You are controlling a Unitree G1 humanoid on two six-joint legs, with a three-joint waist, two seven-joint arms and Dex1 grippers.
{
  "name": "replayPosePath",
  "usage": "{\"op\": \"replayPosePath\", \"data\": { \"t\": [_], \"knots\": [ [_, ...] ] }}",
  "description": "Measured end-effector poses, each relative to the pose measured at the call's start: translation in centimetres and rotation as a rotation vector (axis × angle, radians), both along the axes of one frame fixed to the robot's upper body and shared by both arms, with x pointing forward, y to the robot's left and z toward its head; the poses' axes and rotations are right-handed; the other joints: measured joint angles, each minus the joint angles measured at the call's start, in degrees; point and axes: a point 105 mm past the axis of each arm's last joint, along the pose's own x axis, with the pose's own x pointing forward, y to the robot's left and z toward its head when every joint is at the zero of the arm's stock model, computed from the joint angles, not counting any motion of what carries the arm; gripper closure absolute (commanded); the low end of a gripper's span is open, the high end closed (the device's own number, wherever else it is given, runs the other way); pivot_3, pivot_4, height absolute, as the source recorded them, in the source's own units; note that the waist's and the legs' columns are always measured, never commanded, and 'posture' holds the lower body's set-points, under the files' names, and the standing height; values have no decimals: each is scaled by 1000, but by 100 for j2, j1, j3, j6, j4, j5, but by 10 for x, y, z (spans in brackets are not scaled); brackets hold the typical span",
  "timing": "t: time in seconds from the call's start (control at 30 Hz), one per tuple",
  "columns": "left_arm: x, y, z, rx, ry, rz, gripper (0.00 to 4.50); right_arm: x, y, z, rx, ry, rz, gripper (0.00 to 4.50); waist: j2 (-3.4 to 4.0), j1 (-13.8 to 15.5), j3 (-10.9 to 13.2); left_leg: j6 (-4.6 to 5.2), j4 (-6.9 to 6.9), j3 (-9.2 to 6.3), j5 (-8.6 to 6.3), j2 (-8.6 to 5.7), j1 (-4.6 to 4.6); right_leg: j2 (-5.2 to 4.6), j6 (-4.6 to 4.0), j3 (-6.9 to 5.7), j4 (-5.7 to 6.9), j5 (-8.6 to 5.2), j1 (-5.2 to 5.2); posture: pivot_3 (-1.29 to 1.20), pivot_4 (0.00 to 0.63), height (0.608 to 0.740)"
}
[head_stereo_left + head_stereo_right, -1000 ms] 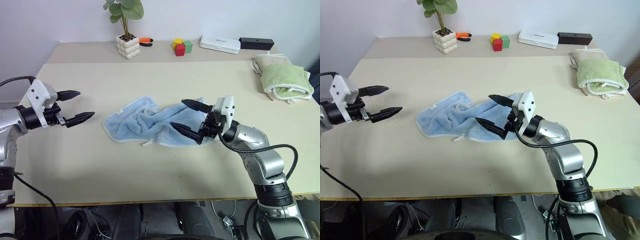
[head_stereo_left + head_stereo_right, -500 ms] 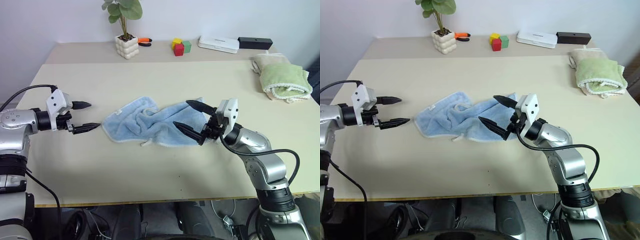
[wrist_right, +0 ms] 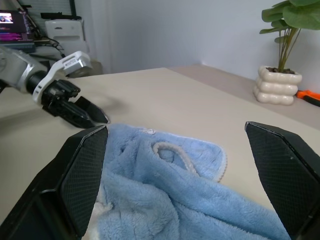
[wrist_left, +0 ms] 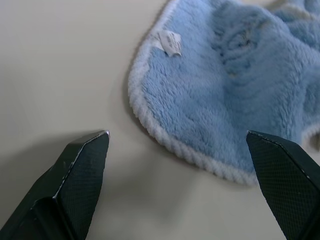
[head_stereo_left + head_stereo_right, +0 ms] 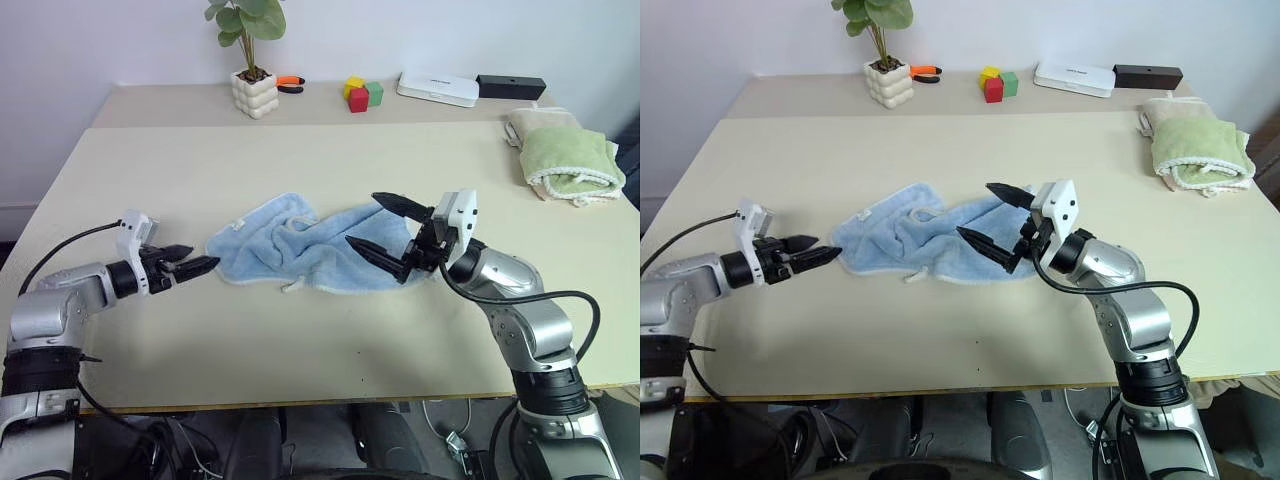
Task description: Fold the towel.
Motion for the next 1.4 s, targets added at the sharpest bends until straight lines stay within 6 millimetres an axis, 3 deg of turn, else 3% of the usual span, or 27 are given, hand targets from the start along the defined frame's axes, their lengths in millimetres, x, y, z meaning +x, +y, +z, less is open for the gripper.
{"op": "replayPosePath", "data": {
  "t": [0.17,0.23,0.27,0.5,0.73,0.87,1.0,1.17,1.27,1.4],
  "knots": [
    [6,1,-1,-100,7,108,55,1,0,-1,1,3,0,0,4,-1,-3,0,1,0,0,0,11,0,0,0,3,0,10,0,150,740],
    [8,-1,-3,-143,18,137,553,1,1,-1,4,4,-3,0,6,-2,-4,0,2,-1,0,-1,12,0,-1,0,4,0,11,0,150,740],
    [9,-3,-3,-153,24,144,881,2,1,-1,4,4,-5,0,6,4,-5,0,2,-1,0,-1,12,0,0,0,4,0,12,0,150,740],
    [17,-25,-14,-226,116,148,4393,3,1,0,6,2,-16,0,5,53,-7,-1,3,-1,0,-6,10,-4,0,-1,-3,1,18,0,150,740],
    [18,-30,-15,-240,133,149,4458,3,0,0,16,5,-28,0,6,52,-8,-1,3,-2,1,-6,11,-4,0,-1,-3,1,18,0,150,740],
    [16,-32,-12,-262,122,142,4458,0,-7,-12,-26,31,-41,0,5,44,-7,-1,2,-2,0,-5,8,-4,0,-1,-5,1,16,0,150,740],
    [13,-26,10,-334,42,139,4458,-1,-30,-29,-196,45,-84,0,0,18,-4,-1,1,-2,0,-5,6,-3,0,-1,-5,0,12,0,150,740],
    [15,-20,40,-338,-114,170,4458,-1,-55,-33,-439,-1,-124,0,0,-4,-4,-1,-1,-2,0,-4,8,-2,0,-1,-5,0,12,0,150,740],
    [14,-19,47,-352,-143,184,4458,-6,-64,-38,-594,-23,-91,0,-1,1,-3,-1,2,-1,0,-5,7,-3,0,0,-7,0,12,0,150,740],
    [10,-20,46,-318,-178,188,4458,-13,-85,-50,-943,-86,-41,0,-2,6,-3,-2,0,0,0,-5,6,-3,0,-1,-13,0,13,0,150,740]
  ]
}}
